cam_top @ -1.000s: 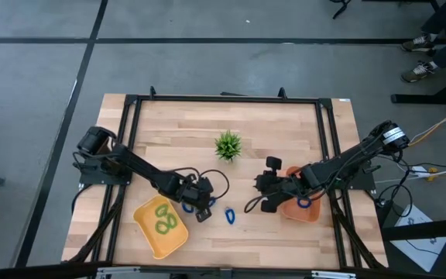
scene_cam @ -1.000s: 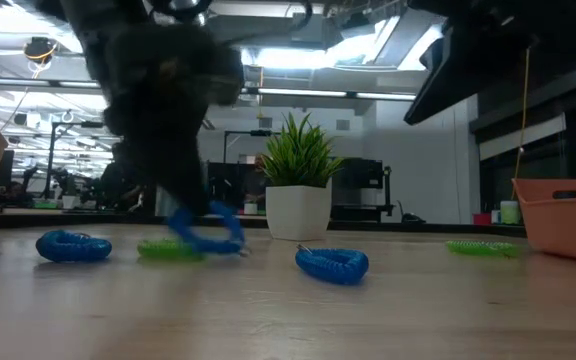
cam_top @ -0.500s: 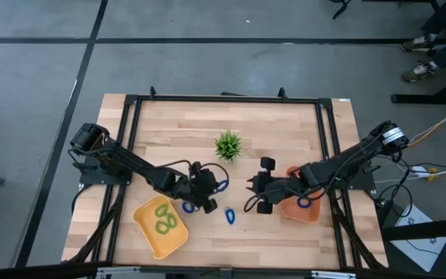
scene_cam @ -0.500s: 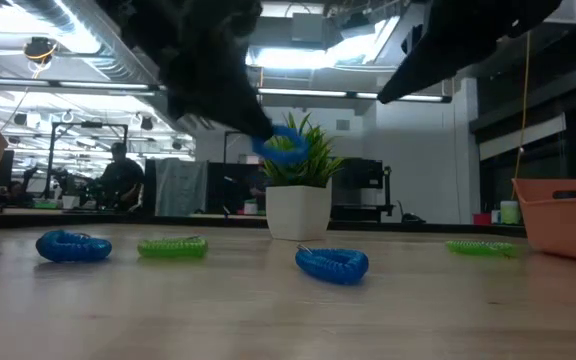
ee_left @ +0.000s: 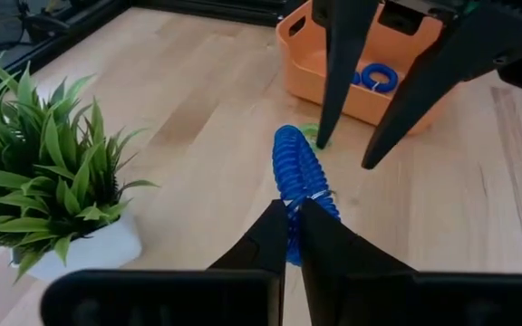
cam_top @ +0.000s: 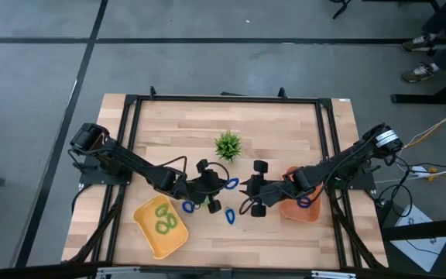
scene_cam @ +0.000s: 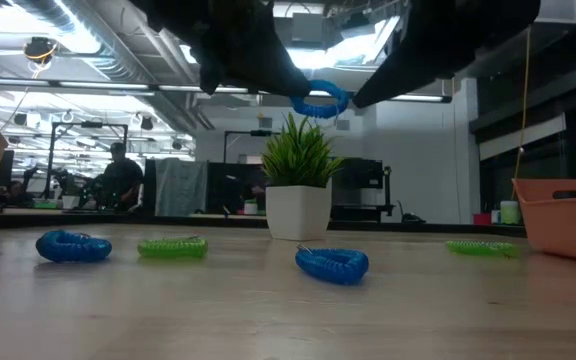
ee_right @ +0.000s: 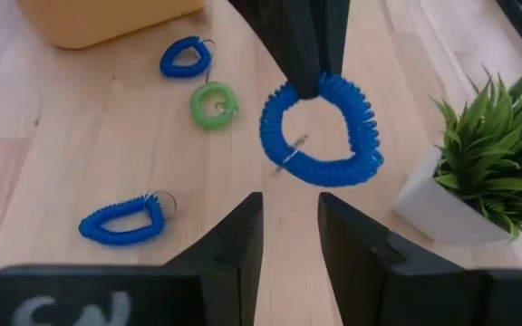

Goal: Sort spring keychains
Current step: Put the blue spring keychain into the orange bin

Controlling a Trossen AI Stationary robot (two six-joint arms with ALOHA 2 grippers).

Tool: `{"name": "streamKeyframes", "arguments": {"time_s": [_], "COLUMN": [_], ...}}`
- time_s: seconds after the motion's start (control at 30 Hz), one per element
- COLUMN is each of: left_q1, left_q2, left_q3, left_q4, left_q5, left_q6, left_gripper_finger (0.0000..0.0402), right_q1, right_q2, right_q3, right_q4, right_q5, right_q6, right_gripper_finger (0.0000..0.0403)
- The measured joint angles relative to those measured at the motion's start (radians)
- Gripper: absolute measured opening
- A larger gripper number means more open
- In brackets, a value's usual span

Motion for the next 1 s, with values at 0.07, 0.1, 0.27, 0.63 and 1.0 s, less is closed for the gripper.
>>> {"name": "streamKeyframes", "arguments": {"time_s": [0.07,0.1,0.27,0.63,1.0], "left_q1": [0.0,0.0,0.0,0.0,0.0], "left_q2": [0.0,0.0,0.0,0.0,0.0], "left_q3": [0.0,0.0,0.0,0.0,0.0], "left_q4": [0.0,0.0,0.0,-0.038,-0.053], "left_q5": [-0.002,-0.005,-0.006,-0.017,-0.04], "left_q6": [0.001,0.0,0.002,0.002,0.002], "left_gripper_finger": [0.0013,0.0013,0.0013,0.0014,0.0015], "right_q1": [-0.004,-0.007,-0.019,-0.036,-0.085], "right_q2": [0.0,0.0,-0.001,-0.001,-0.001], "right_q3": [0.0,0.0,0.0,0.0,0.0], "right_q4": [0.011,0.016,0.017,0.015,0.003], "right_q5": [0.0,0.0,-0.001,-0.001,-0.079], "right_q6": [0.001,0.001,0.01,0.02,0.051], "right_gripper_finger": [0.0108,0.0108,0.0108,0.0108,0.0108]}}
